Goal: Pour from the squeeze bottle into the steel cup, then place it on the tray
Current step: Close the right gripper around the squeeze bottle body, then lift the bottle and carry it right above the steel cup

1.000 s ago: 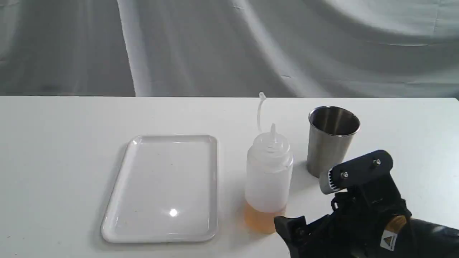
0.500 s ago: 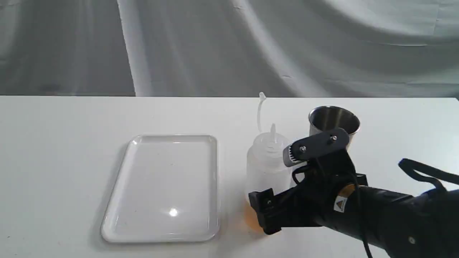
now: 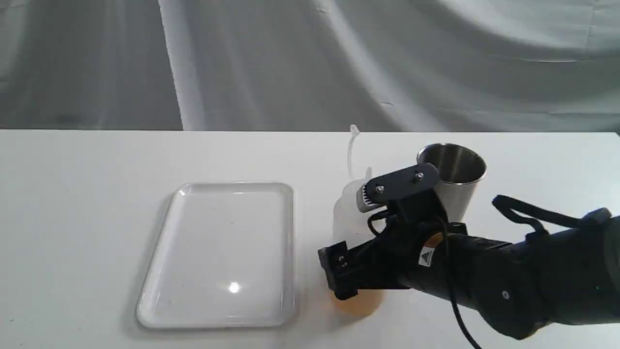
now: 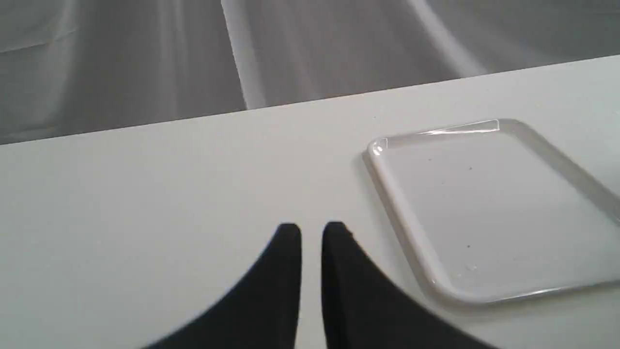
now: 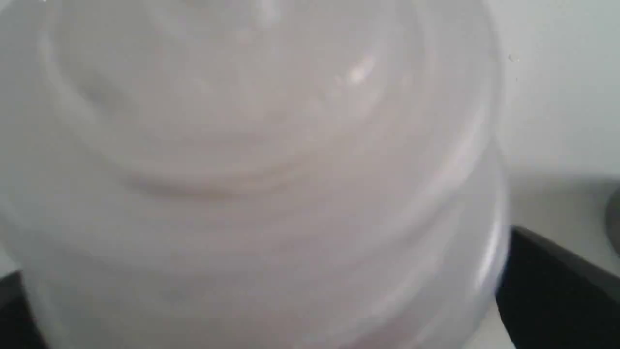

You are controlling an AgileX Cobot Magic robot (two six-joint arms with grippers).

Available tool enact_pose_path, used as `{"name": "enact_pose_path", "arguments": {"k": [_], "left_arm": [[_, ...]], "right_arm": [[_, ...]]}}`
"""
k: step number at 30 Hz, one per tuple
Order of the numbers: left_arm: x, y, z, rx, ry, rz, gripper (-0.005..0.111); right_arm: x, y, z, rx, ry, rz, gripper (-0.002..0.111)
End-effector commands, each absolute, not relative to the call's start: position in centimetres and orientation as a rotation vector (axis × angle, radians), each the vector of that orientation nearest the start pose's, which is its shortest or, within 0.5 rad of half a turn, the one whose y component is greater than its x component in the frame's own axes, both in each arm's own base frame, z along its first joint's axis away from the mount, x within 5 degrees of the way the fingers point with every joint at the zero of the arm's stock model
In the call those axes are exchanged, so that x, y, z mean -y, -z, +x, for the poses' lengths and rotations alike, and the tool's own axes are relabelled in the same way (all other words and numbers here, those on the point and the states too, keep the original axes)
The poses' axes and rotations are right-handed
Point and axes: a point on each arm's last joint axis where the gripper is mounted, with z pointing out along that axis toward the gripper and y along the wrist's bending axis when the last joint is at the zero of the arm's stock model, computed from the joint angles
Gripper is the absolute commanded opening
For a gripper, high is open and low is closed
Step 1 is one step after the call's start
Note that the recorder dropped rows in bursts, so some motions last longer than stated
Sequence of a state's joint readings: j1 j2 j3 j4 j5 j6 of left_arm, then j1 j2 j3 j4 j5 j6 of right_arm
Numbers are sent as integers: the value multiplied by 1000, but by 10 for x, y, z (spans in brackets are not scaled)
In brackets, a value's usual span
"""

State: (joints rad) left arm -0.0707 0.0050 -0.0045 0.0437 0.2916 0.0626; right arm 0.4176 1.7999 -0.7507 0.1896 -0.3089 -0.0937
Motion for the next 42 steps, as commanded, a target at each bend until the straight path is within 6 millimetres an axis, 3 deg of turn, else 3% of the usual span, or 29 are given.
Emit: {"name": "enact_pose_path", "arguments": {"k": [1,8,16,21,31,42], "left_arm": [[3,-187,55,-1762,-32,147,8],[3,-187,55,-1762,-32,147,8],[3,-187,55,-1762,-32,147,8],[3,-187,55,-1762,-32,147,8],[3,-187,55,-1762,-32,147,8],[3,-187,55,-1762,-32,147,8]], "right_arm": [[-133,-142,309,-2207,-212,-348,105],[-132,-142,309,-2212,-216,-324,97],[-132,-142,309,-2225,-249,-248,52],[-131,-146,308,-2235,-272,-203,39],[-123,-184,301,-2190,-313,-135,37],[-62,-242,287,-2147,-159,-165,37]]}}
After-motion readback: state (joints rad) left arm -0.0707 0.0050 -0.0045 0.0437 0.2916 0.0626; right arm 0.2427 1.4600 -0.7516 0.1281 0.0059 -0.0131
